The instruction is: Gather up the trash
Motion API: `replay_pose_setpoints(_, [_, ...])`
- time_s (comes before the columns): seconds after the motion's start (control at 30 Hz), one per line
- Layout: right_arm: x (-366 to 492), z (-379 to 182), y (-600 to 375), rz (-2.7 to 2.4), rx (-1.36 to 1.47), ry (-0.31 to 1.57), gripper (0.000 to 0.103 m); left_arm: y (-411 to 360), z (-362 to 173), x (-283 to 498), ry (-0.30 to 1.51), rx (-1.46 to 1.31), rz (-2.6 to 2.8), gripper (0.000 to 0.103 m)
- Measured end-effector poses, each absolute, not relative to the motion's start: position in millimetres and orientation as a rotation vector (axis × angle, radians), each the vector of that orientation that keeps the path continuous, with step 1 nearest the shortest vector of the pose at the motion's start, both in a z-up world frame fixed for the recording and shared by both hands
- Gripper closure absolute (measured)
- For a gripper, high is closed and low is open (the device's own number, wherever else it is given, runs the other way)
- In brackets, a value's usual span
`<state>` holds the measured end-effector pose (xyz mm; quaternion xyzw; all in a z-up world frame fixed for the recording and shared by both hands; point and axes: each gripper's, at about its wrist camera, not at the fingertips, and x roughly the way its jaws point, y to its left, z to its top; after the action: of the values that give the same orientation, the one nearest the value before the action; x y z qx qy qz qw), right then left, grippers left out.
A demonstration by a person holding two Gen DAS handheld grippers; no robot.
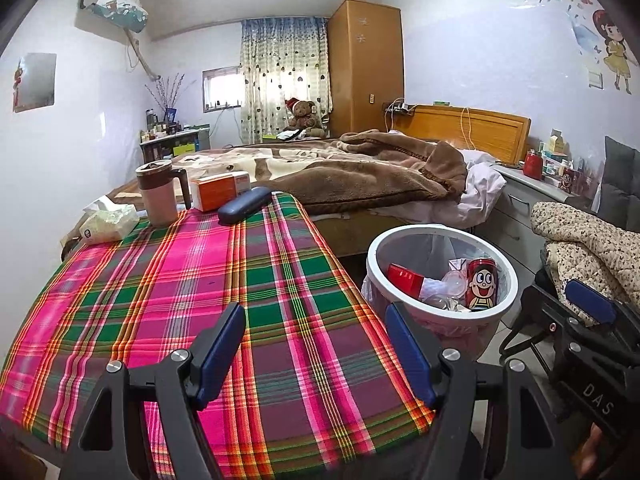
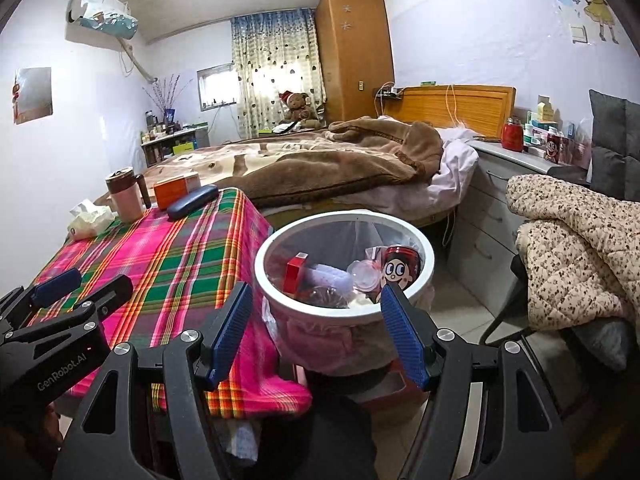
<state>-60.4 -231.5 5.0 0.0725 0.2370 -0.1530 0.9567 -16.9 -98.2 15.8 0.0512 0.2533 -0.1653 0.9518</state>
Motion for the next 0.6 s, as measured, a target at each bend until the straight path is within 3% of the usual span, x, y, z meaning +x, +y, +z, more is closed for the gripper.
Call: replay_pose_setpoints(0.6, [-60.3, 6.1, -229.3, -0.311, 0.152, 0.485, 0.035, -92.5, 17.3, -17.0, 0.518, 0.100, -0.328, 0.031])
